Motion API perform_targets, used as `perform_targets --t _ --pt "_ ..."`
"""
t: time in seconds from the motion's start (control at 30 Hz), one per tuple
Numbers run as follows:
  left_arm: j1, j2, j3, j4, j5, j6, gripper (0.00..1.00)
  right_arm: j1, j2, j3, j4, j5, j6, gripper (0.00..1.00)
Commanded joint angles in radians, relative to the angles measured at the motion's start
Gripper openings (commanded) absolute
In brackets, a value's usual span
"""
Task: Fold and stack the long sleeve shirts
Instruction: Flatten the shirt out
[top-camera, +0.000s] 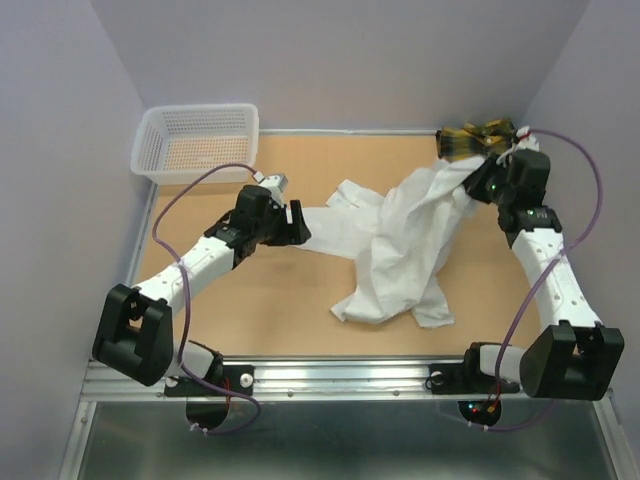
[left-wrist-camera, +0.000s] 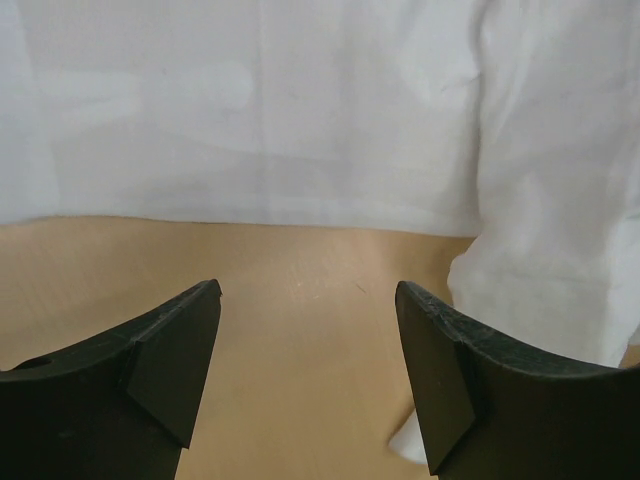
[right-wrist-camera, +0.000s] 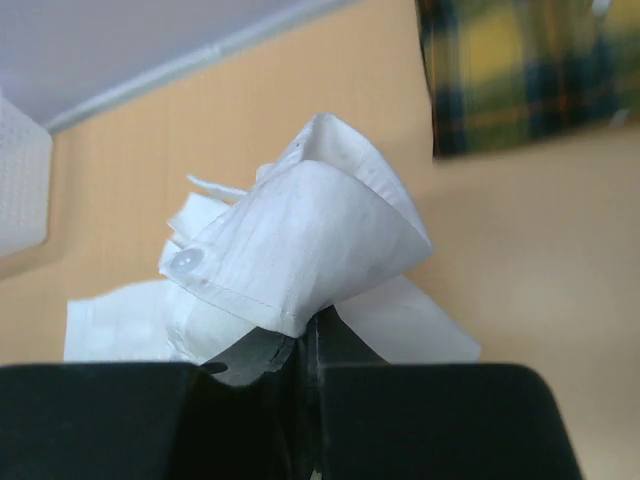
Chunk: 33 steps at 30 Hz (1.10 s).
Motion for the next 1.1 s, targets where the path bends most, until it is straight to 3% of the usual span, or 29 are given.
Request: perform_targets --t 0.0,0.2,0.3,0.4,0.53,0.57,0.7,0.77,0.8,0.93,1.0,1.03,1.07 --pt "0.075 -0.018 0.118 -0.033 0.030 -0.027 0.82 0.001 0.000 0.286 0.032 0.157 -0.221 0.05" --pt "0.187 -0.039 0.293 -0.102 0.047 -0.029 0.82 0.024 0.055 0.612 0.007 0.085 -0.360 0.05" --pt "0.208 -0.053 0.359 -0.132 0.012 -0.024 0.81 0.068 0.078 0.698 -0.033 -0.012 -0.394 0.05" --pt "0.227 -0.091 0.357 -0.138 -0.014 -0.027 0.82 0.192 0.087 0.711 -0.109 -0.004 -0.446 0.05" --pt "0.245 -0.151 0.287 -0.149 -0.063 -0.030 0.82 0.409 0.077 0.604 -0.163 0.091 -0.459 0.05" --pt "0.251 -0.176 0.272 -0.154 -0.085 -0.030 0.82 0.521 0.072 0.531 -0.162 0.129 -0.453 0.05" --pt "0.260 -0.246 0.184 -0.175 -0.143 -0.038 0.82 0.865 0.073 0.304 -0.120 0.512 -0.348 0.05" --pt "0.262 -0.291 0.124 -0.181 -0.169 -0.049 0.82 1.019 0.122 0.204 -0.097 0.588 -0.258 0.07" --pt "0.262 -0.303 0.105 -0.181 -0.169 -0.055 0.82 1.053 0.145 0.185 -0.093 0.589 -0.214 0.09" --pt "0.263 -0.361 -0.007 -0.194 -0.166 -0.104 0.81 1.197 0.291 0.205 -0.102 0.559 -0.151 0.47" --pt "0.263 -0.395 -0.040 -0.192 -0.159 -0.129 0.82 1.197 0.325 0.238 -0.114 0.562 -0.155 0.62" --pt "0.263 -0.404 -0.057 -0.188 -0.150 -0.141 0.82 1.199 0.325 0.263 -0.117 0.583 -0.169 0.75" --pt "0.263 -0.420 -0.086 -0.183 -0.134 -0.161 0.82 1.197 0.323 0.278 -0.123 0.608 -0.189 0.80"
